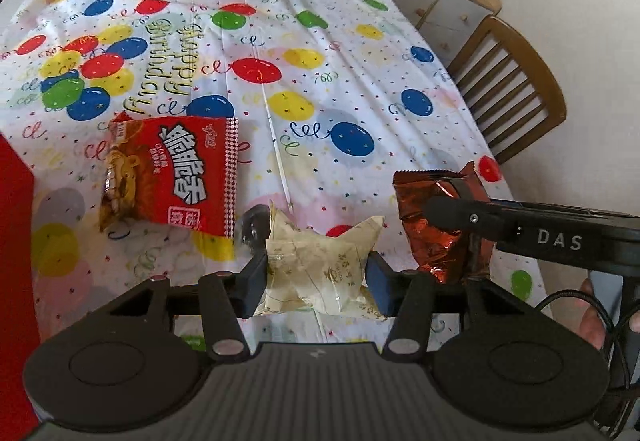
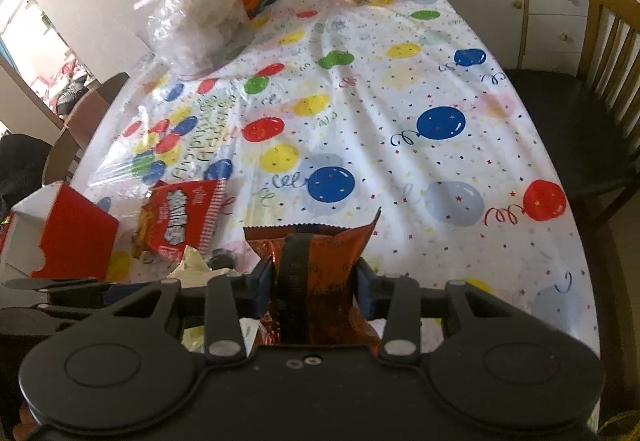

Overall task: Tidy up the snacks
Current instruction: 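Grasp the cream wrapper with the left tool while the right tool grasps the red-brown chip bag, then carry the cream wrapper and red-brown chip bag over the cardboard box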

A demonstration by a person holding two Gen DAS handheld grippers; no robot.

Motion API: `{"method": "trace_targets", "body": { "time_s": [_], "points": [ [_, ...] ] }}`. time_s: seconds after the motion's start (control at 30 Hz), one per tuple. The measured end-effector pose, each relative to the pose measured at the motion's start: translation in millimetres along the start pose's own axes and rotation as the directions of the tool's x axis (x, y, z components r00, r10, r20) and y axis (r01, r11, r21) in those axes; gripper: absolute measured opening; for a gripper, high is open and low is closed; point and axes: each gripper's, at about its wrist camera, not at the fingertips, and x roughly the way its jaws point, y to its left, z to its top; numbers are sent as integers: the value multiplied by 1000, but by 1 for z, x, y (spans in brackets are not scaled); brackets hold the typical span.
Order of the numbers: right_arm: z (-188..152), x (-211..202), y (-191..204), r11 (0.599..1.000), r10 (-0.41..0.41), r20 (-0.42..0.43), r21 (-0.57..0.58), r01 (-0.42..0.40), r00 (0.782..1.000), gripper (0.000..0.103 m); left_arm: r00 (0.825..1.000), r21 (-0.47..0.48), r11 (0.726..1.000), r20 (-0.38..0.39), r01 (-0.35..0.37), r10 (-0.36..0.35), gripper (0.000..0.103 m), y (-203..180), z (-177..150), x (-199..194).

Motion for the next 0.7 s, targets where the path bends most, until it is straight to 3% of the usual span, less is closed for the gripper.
{"method": "trace_targets", "body": {
  "time_s": [0.33,0.7],
  "points": [
    [-19,-45,32,1000,16,46,-20,-15,999,39,998,24,1000,60,-17,16,52,2,-20,-54],
    [-30,-70,99,995,40,66,-89,-34,997,39,990,-9,999,133,-41,42,52,54,-37,-124]
  ]
}}
